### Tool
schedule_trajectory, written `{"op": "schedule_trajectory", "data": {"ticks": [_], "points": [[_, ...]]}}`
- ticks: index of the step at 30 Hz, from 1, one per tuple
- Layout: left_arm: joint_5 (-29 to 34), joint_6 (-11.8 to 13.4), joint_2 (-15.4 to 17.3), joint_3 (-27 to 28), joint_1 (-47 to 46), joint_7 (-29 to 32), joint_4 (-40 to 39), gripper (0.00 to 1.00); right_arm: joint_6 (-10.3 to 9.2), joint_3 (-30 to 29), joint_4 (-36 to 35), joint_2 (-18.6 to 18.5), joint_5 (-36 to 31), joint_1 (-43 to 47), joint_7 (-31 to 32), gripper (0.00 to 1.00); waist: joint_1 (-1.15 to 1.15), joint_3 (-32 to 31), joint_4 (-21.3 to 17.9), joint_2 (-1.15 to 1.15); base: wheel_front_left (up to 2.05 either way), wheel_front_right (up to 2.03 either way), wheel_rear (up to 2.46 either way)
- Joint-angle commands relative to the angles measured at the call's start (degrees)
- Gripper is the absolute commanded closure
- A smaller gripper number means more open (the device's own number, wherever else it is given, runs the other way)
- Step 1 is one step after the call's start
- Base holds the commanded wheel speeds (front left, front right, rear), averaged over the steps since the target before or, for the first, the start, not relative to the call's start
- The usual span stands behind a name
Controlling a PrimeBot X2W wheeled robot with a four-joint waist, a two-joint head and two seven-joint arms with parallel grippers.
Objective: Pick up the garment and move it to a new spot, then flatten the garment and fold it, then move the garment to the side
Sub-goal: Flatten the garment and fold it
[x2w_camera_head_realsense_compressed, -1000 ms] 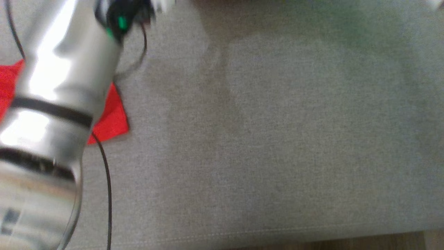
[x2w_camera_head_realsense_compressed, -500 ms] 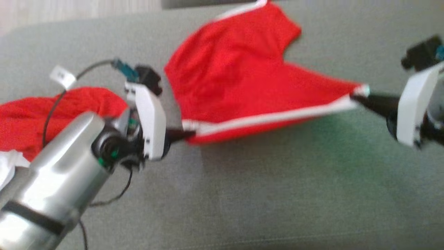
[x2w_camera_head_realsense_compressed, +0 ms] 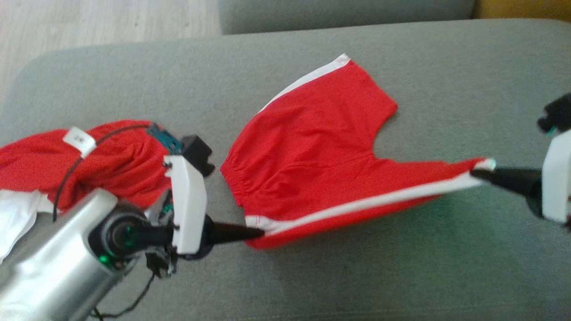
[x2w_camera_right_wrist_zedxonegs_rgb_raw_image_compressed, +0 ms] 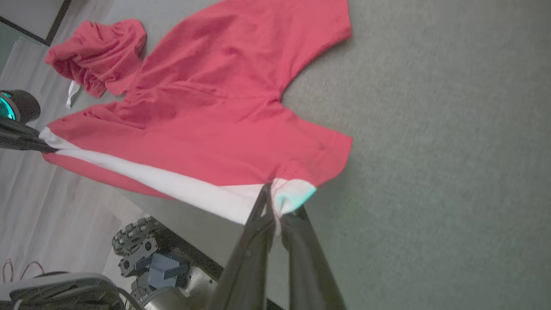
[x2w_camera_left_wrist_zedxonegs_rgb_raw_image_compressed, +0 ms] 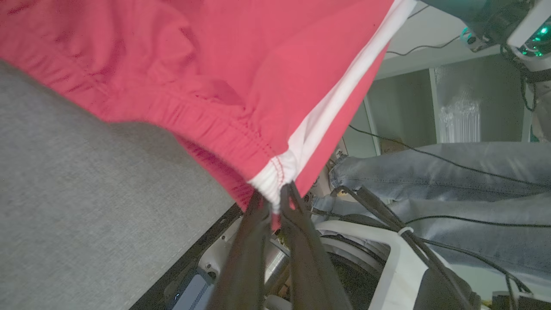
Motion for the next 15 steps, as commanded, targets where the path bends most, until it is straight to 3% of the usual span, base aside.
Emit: {"op": "schedule_trajectory", "data": {"ticks": [1, 6, 15], "points": [[-0.43, 0.43, 2.49, 4.07, -4.37, 0.03, -1.47, 1.0, -0.04, -1.97, -0.15, -1.9, 0.77, -1.53, -0.61, 1.0, 0.01, 1.67, 1.42, 0.0, 0.0, 0.0, 0.0], [-1.06, 1.64, 0.96, 6.58, -8.61, -0.48, 0.56, 1.0, -0.04, -5.18, 2.85, -0.86, 1.94, -6.1, -0.18, 1.0, 0.01, 6.02, 4.66, 0.0, 0.0, 0.0, 0.0], [-3.52, 2.65, -4.5, 9.33, -15.53, -0.3, 6.24, 1.0, -0.04, -8.08, 15.16, 5.74, 2.9, -19.08, 10.87, 1.0, 0.01, 14.67, 10.07, 0.0, 0.0, 0.0, 0.0]]}}
